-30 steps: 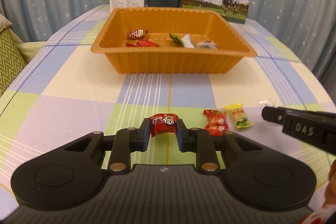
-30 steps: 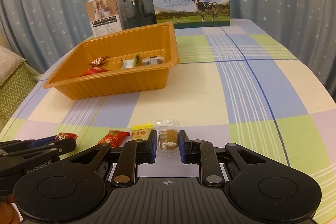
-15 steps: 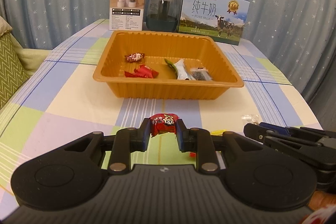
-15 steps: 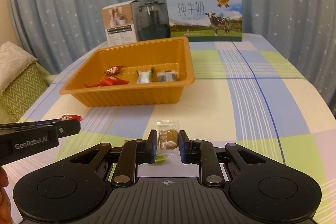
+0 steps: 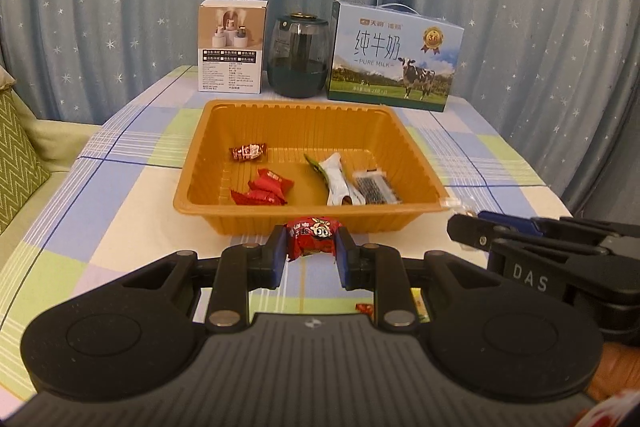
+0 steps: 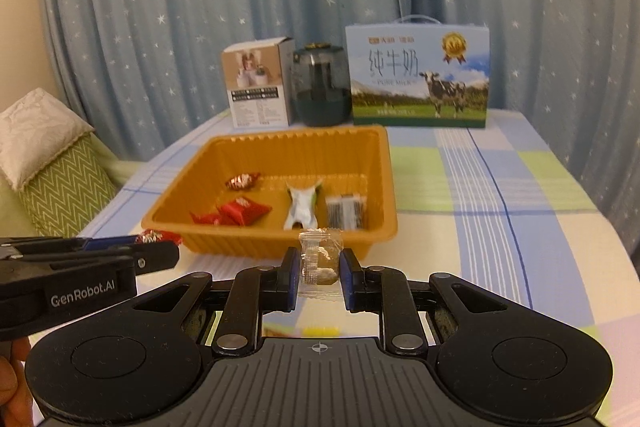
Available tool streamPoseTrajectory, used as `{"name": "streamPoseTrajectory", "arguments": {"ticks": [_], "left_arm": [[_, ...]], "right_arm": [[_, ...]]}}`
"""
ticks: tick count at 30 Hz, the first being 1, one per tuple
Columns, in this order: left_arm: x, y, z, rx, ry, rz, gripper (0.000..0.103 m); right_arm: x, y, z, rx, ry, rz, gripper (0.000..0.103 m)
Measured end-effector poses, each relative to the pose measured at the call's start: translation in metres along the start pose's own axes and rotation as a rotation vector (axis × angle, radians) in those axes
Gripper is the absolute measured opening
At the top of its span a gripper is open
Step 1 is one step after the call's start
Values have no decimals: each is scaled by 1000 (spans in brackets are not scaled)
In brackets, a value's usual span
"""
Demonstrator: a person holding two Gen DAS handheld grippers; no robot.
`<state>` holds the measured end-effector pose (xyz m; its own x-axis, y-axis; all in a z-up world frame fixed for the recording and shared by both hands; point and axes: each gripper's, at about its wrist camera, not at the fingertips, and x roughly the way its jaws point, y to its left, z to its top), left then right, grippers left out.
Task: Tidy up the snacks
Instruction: 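Carry red candy to tray with left tool while right tool carries clear packet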
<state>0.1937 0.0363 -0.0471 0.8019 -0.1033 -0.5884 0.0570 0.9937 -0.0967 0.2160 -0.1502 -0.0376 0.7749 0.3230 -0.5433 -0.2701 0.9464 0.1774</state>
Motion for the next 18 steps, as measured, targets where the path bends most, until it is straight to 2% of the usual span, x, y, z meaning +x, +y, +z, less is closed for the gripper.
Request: {"name": "streamPoseTrajectory", "arguments": {"ticks": [18], "left_arm": [[16, 15, 22, -10, -9, 11, 23]], "right_arm": [[25, 3, 29, -16, -42, 22, 22]]}}
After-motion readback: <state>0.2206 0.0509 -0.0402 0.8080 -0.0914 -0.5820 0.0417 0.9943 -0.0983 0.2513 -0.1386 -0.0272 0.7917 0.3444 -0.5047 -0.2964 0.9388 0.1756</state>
